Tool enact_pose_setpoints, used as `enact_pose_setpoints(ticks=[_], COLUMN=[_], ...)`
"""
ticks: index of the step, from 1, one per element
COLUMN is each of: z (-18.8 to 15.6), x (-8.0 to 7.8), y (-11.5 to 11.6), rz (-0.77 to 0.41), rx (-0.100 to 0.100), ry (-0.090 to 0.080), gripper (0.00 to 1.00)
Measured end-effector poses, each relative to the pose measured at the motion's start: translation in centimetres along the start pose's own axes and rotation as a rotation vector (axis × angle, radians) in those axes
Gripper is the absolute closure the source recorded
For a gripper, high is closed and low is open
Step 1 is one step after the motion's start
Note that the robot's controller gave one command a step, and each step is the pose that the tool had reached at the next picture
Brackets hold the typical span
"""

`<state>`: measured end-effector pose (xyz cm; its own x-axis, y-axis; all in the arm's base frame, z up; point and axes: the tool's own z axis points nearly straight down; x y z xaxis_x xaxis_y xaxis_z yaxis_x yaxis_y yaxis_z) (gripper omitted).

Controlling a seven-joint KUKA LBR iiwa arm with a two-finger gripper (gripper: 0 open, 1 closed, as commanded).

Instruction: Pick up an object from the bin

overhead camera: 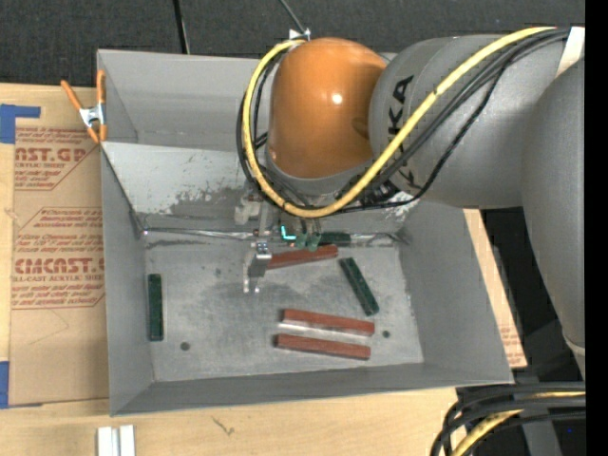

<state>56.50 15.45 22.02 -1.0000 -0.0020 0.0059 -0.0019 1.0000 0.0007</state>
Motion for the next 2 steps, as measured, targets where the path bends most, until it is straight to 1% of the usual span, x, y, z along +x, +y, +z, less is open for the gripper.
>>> enact_pose_setpoints(ticks=[1,2], z=[-0.4,4.6], x=[-0.2,1.6], y=[-0.1,-3.1], rz=[0.001,0.056], rx=[-0.001,-0.003], ry=[-0.007,-0.012], gripper=[0.00,0.00])
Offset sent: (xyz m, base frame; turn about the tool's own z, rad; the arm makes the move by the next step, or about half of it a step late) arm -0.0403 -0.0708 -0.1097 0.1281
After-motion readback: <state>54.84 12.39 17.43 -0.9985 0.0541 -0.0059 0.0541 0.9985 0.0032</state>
